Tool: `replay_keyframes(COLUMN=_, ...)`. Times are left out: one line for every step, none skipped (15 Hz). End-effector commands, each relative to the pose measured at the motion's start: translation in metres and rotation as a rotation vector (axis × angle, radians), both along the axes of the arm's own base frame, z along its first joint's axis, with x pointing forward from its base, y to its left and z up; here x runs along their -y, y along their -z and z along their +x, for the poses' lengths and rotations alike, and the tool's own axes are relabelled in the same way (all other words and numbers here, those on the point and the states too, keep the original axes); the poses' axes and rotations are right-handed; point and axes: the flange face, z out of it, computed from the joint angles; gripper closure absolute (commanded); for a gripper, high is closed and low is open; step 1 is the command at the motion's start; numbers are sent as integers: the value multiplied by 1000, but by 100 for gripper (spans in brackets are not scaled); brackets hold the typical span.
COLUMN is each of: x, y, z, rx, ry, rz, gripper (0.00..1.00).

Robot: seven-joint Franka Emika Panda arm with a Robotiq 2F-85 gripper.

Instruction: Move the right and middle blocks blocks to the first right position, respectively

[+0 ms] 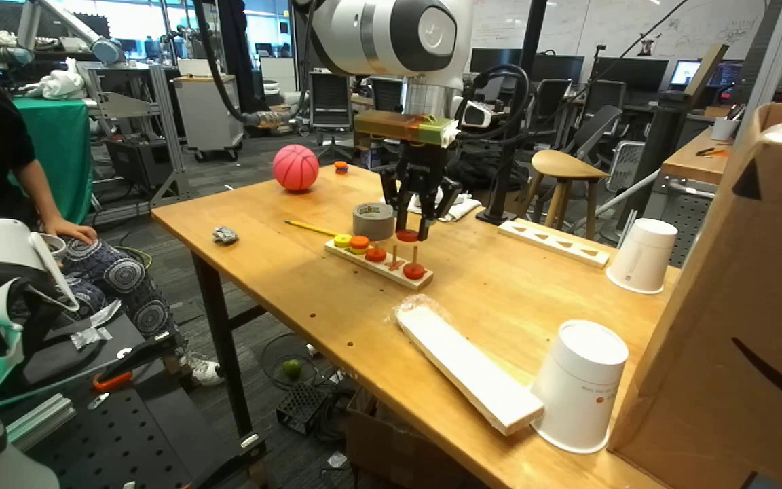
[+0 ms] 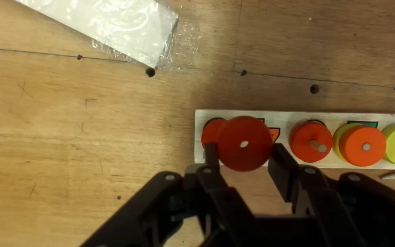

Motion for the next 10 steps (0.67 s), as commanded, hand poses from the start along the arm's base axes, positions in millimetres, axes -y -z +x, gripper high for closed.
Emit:
replay_keyframes(x=3, y=4, z=6, rx=13, ry=-5, rz=24, gripper=76)
replay_keyframes(x=3, y=7, z=7, rx=13, ry=-6, rz=21, gripper=76)
replay_keyframes(x=3, y=9, z=8, rx=15, ry=-9, rz=21, gripper=76)
replay_keyframes(x=3, y=11, z=9, rx=19, ry=-12, rz=22, gripper=76)
replay_keyframes(x=3, y=13, z=10, rx=19, ry=-15, rz=21, gripper=76)
replay_keyframes(x=3, y=15, z=11, rx=21, ry=-18, rz=21, gripper=76)
replay_keyframes(x=4, y=16, z=13, rx=26, ry=-19, rz=21, gripper=76)
replay_keyframes(x=5, y=16, z=14, rx=30, ry=-20, rz=20, gripper=76)
replay_keyframes(x=7, y=16, z=15, rx=31, ry=-21, rz=18, gripper=76)
replay_keyframes(x=8, y=17, z=16, rx=33, ry=-23, rz=15, gripper=76)
